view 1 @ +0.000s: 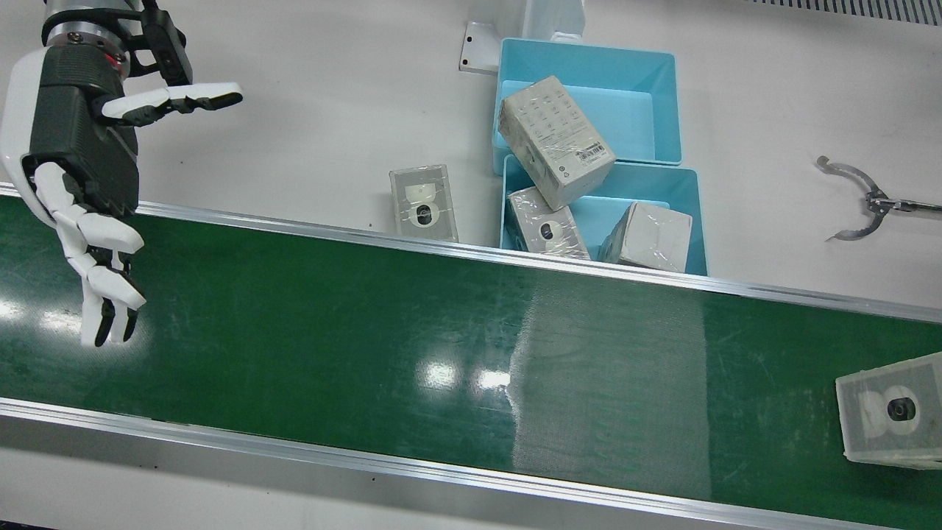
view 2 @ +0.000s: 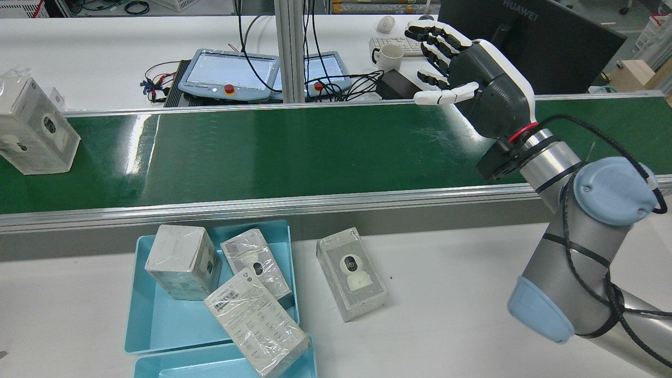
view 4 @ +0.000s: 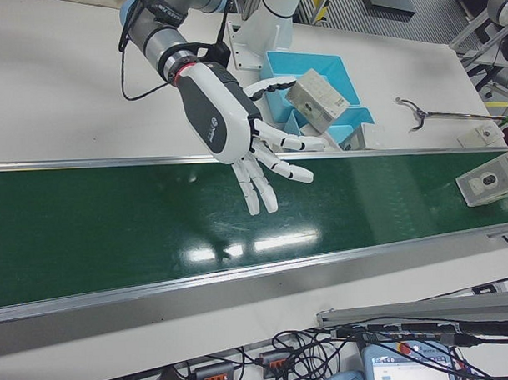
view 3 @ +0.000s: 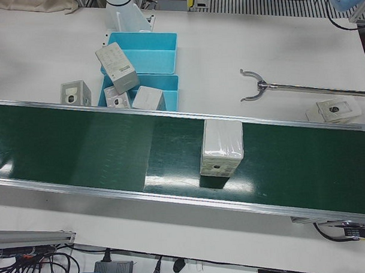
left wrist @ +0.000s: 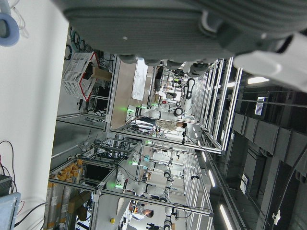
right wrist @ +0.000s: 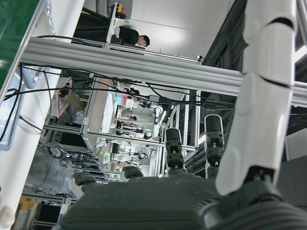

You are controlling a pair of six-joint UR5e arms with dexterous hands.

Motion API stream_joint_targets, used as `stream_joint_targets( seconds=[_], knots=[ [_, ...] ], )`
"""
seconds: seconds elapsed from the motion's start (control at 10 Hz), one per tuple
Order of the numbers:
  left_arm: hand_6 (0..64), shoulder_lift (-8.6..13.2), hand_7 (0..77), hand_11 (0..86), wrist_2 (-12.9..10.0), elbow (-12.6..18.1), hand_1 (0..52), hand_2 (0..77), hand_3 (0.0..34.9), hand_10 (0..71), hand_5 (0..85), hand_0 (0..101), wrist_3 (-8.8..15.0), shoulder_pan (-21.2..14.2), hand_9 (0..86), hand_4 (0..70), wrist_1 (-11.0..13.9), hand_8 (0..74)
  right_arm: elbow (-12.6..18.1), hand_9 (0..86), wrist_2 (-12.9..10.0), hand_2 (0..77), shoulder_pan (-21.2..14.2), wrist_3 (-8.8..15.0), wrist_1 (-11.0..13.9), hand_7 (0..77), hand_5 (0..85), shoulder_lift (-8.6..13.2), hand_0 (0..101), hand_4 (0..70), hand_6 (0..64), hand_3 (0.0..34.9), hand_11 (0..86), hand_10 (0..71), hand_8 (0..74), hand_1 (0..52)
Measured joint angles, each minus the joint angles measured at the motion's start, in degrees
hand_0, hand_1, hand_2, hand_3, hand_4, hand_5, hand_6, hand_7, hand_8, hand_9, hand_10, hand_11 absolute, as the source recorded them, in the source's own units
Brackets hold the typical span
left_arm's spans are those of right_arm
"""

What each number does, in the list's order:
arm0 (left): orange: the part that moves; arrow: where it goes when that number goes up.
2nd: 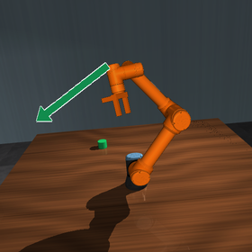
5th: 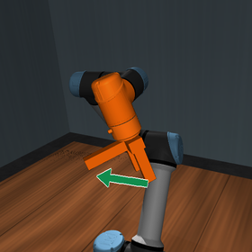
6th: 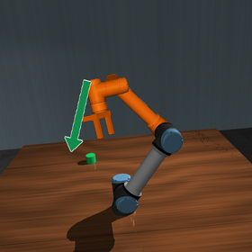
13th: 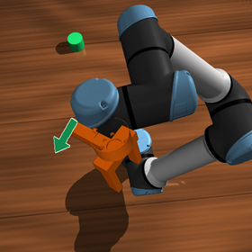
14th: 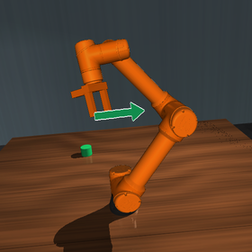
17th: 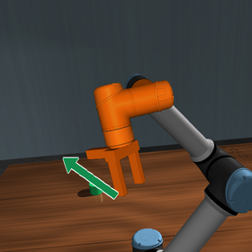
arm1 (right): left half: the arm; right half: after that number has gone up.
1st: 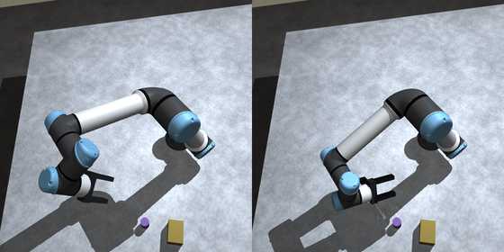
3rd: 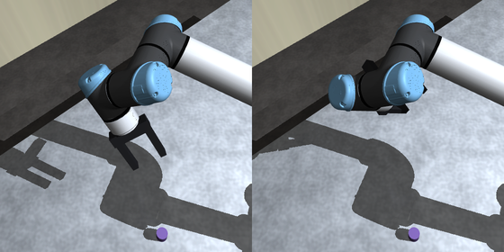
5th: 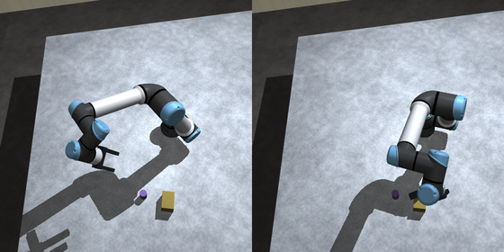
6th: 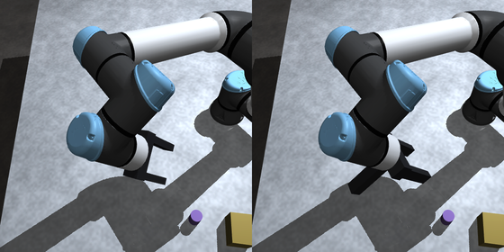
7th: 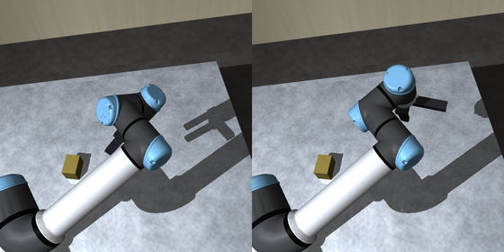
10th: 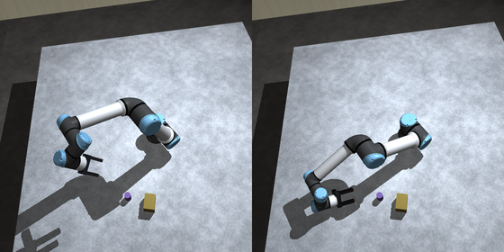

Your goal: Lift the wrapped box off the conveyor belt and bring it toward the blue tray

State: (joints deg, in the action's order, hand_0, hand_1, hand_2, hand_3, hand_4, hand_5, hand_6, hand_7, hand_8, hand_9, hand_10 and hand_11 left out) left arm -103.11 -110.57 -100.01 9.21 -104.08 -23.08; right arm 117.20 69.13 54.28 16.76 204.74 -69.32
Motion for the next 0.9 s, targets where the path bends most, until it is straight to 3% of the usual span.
stream_joint_targets(
  seconds=[0.1, 0.2, 0.3, 0.4, 0.7, 0.9],
  knots=[
    [0.0, 0.00, 0.5, 0.0, 0.00, 0.00, 0.0, 0.5, 0.0, 0.0, 0.5, 0, 0.00, 0.00, 0.0, 0.5, 0.00, 0.5, -0.27, 2.2, 4.63, 9.8, 2.73, -1.10, 3.65, 19.6, 21.3, 0.61, 46, 15.8, 0.0, 30.5, 1.6, 0.0, 0.0, 10.9],
    [0.0, 0.00, 0.5, 0.0, 0.00, 0.00, 0.0, 1.1, 0.0, 0.5, 0.5, 0, 0.00, 0.00, 0.0, 0.0, 0.00, 0.5, -0.93, 2.2, 8.11, 4.9, 5.39, -1.87, 6.84, 18.0, 18.5, 1.85, 43, 14.7, 0.0, 30.5, 1.6, 0.0, 0.0, 6.0],
    [0.0, 0.00, 0.5, 0.0, 0.00, 0.00, 0.0, 0.5, 0.0, 0.5, 0.5, 0, 0.00, 0.00, 0.5, 0.0, 0.00, 0.0, -2.37, 2.2, 9.96, 4.9, 7.60, -2.79, 8.67, 18.0, 18.5, 2.97, 43, 14.7, 0.0, 30.5, 1.6, 0.0, 0.0, 6.0],
    [0.0, 0.00, 0.5, 0.0, 0.00, 0.00, 0.0, 0.5, 0.0, 0.5, 0.5, 0, 0.00, 0.00, 0.5, 0.0, 0.00, 0.0, -4.54, 2.2, 10.68, 7.6, 8.96, -4.37, 9.37, 17.5, 21.8, 3.81, 39, 3.8, 0.0, 30.4, 1.1, 0.0, 0.0, 7.1],
    [0.5, 0.00, 0.5, 0.0, 0.00, 0.00, 0.0, 0.5, 0.0, 0.5, 0.5, 0, 0.00, 0.00, 0.0, 0.5, 0.00, 0.5, -10.95, 3.3, 11.09, 8.2, 11.01, -8.89, 9.44, 16.4, 22.4, 7.54, 39, 1.1, 0.0, 30.5, 1.1, 3.3, 0.0, 7.1],
    [0.5, 0.00, 0.5, 0.0, 0.00, 0.00, 0.0, 1.1, 0.0, 0.5, 0.5, 0, 0.00, 0.00, 0.0, 0.0, 0.00, 0.5, -11.83, 3.3, 11.47, 9.8, 11.10, -10.92, 7.36, 16.4, 22.9, 9.29, 39, 3.3, 0.0, 30.6, 1.1, 3.3, 0.0, 7.1]
  ],
)
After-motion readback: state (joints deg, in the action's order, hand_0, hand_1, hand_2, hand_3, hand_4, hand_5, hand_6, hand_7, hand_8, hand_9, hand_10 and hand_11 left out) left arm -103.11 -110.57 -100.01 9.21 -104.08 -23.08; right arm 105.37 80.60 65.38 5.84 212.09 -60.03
